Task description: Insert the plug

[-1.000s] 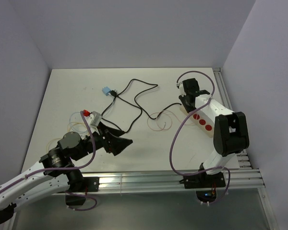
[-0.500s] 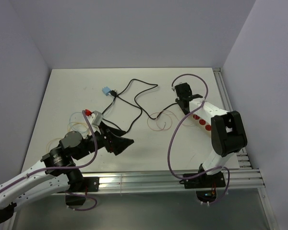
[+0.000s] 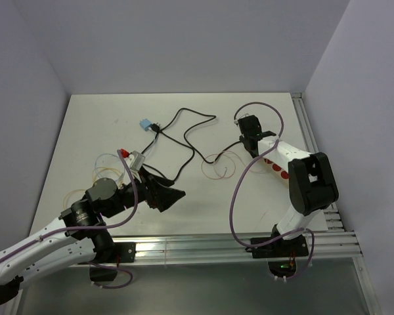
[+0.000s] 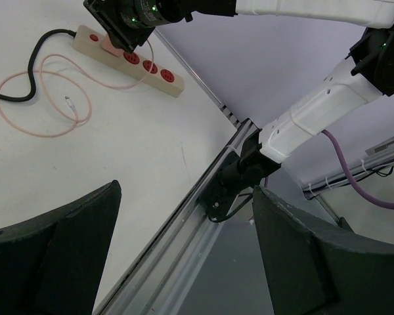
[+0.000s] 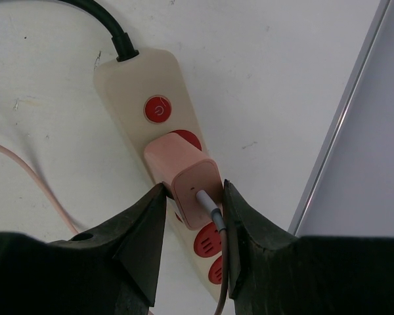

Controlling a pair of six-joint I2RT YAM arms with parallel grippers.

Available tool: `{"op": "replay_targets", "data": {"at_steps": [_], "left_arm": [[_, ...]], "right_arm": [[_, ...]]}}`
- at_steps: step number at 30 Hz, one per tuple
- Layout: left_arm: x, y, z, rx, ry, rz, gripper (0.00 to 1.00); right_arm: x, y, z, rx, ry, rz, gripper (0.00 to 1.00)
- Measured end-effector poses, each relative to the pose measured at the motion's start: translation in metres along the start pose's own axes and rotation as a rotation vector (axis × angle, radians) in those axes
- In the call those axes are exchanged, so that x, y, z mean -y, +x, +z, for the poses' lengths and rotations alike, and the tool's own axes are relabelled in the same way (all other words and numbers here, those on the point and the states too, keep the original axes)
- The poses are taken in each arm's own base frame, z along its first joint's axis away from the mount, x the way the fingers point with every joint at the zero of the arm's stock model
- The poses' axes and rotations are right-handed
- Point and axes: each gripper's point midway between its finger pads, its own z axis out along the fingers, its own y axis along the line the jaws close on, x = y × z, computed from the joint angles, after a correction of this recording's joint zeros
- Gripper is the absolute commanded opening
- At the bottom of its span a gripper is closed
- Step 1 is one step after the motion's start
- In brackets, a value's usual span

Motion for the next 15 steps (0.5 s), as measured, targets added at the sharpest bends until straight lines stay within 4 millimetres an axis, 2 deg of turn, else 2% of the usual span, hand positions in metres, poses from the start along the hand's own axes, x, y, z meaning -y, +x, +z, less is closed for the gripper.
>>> {"op": "replay_targets", "data": {"at_steps": [2,4,5,6,8,12,15], "left_arm": [[-0.002,0.001,0.000,-0.002,-0.009,-0.006,0.87],[-0.002,0.000,0.000,-0.002,-0.017,-0.016,0.87],[-0.002,-0.001,0.000,0.000,-0.022,-0.019,0.87],[-0.002,-0.002,0.000,-0.001,-0.024,-0.022,0.88],[-0.002,-0.002,0.000,-0.005,-0.033,-0.025,0.88],[-0.007,-0.008,-0.003,0.003,-0.078,-0.025,0.91],[-0.011,-0.016,-0.005,0.015,-0.128,-0.022,0.97]], "right_arm": [[0.001,-0.001,-0.001,-0.006,0.003,0.002,0.09],[0.002,-0.005,-0.002,-0.012,0.002,0.012,0.42],[0.004,-0.007,-0.004,-0.018,0.001,0.017,0.54],[0.006,-0.010,-0.006,-0.021,0.005,0.030,0.99],[-0.002,-0.010,-0.003,-0.032,-0.032,0.070,1.00],[-0.018,0.013,-0.001,-0.119,-0.085,0.085,1.00],[-0.012,0.003,-0.015,-0.079,-0.089,0.128,1.00]]}}
